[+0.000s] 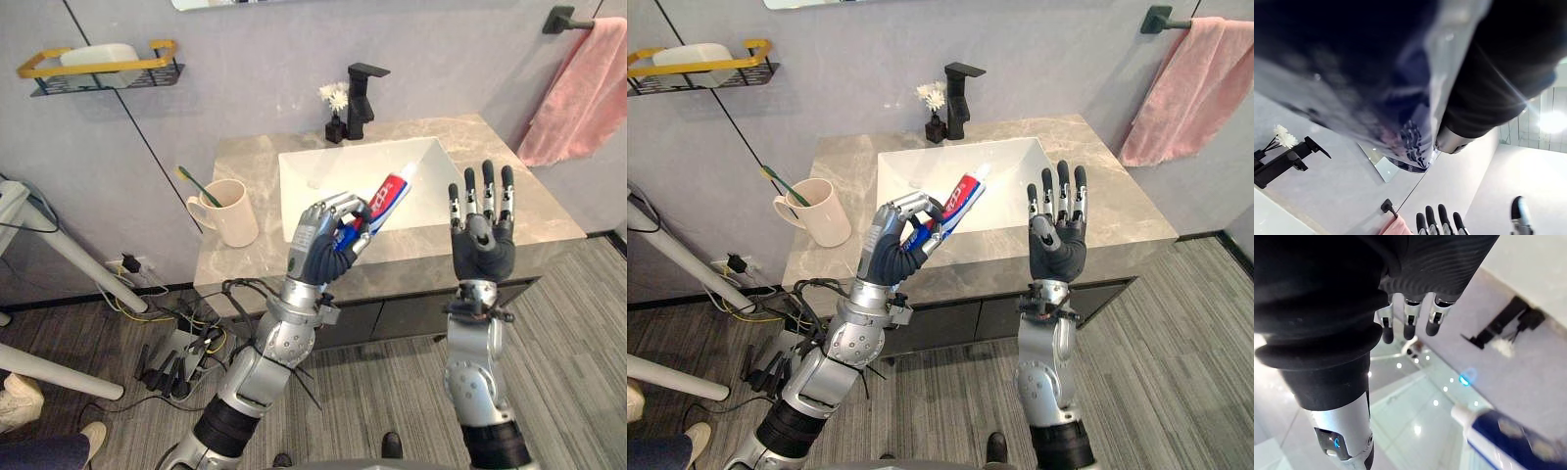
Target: Organize washtable
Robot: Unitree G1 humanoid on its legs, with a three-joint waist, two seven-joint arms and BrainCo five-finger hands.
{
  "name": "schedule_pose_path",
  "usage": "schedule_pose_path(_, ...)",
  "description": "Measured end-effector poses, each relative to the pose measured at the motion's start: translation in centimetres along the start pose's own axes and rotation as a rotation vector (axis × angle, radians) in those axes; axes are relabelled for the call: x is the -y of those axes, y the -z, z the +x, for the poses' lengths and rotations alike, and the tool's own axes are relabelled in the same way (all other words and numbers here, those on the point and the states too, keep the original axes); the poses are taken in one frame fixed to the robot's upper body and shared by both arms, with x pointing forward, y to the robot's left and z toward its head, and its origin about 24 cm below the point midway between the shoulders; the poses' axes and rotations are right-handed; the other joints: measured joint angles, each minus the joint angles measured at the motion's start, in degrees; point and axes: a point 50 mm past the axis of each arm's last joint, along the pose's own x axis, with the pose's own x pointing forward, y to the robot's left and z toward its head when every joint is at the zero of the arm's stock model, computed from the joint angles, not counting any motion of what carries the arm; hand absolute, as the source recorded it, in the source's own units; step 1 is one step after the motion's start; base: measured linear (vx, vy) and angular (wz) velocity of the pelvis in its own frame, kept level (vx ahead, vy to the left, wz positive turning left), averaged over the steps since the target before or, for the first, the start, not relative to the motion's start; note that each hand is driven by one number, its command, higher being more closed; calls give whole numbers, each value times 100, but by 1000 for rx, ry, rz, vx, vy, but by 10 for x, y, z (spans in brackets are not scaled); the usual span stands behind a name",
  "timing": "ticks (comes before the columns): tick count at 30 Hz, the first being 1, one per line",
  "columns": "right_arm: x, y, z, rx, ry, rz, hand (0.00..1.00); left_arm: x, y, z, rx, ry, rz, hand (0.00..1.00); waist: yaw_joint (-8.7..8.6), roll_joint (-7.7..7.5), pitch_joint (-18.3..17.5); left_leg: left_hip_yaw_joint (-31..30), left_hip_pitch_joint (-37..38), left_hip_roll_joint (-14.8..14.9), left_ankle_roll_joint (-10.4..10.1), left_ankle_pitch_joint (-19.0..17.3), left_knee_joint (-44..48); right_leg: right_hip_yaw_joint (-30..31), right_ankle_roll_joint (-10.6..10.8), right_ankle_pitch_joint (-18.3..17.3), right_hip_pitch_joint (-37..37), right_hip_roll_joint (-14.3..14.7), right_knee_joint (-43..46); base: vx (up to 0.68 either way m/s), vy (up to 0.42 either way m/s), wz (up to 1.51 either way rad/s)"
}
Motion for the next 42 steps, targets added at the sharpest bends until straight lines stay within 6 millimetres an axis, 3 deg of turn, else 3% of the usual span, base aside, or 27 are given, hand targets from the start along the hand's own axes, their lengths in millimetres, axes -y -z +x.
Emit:
schedule_pose_path(4,11,4,14,-11,58,-33,0,5,2,3,-16,7,-40,100,52,-1,-3,-133,-44,1,-4,78,-62,-119,-1,0,17,-3,-2,-26,-18,19)
schedule_pose_path(12,19,15,17,-50,132,55,0,15,5,2,-41,48,-73,100,151,-13,-8,-249,-148,11,-8,98,-22,-202,-7,2,23,-1,-4,-17,-10,9)
schedule_pose_path(16,5,29,14,-98,106,145,0,15,6,2,-55,47,-66,100,144,-32,-17,-272,-136,18,-21,115,-51,-269,-8,2,22,8,-4,-8,-9,3)
schedule_pose_path(22,-53,64,-14,-277,-125,371,0,15,8,3,-70,46,-58,100,158,-129,-67,-266,-132,18,-24,120,-83,-290,-10,-1,21,5,-7,-1,-3,1)
schedule_pose_path(27,-62,80,-40,-397,-160,452,0,15,9,3,-81,50,-29,100,145,-292,-155,-258,-155,16,-24,118,-88,-292,-17,-7,-6,1,-8,-1,-1,1)
schedule_pose_path(30,-65,83,-51,-442,-165,506,0,16,10,2,-81,54,-9,100,144,-310,-167,-259,-168,16,-25,119,-87,-295,-22,-10,-20,0,-8,0,0,0)
schedule_pose_path(42,-72,89,-62,-489,-175,547,0,15,11,2,-90,47,-3,100,150,-325,-184,-291,-200,17,-25,120,-85,-324,-33,-18,-39,3,-10,0,0,0)
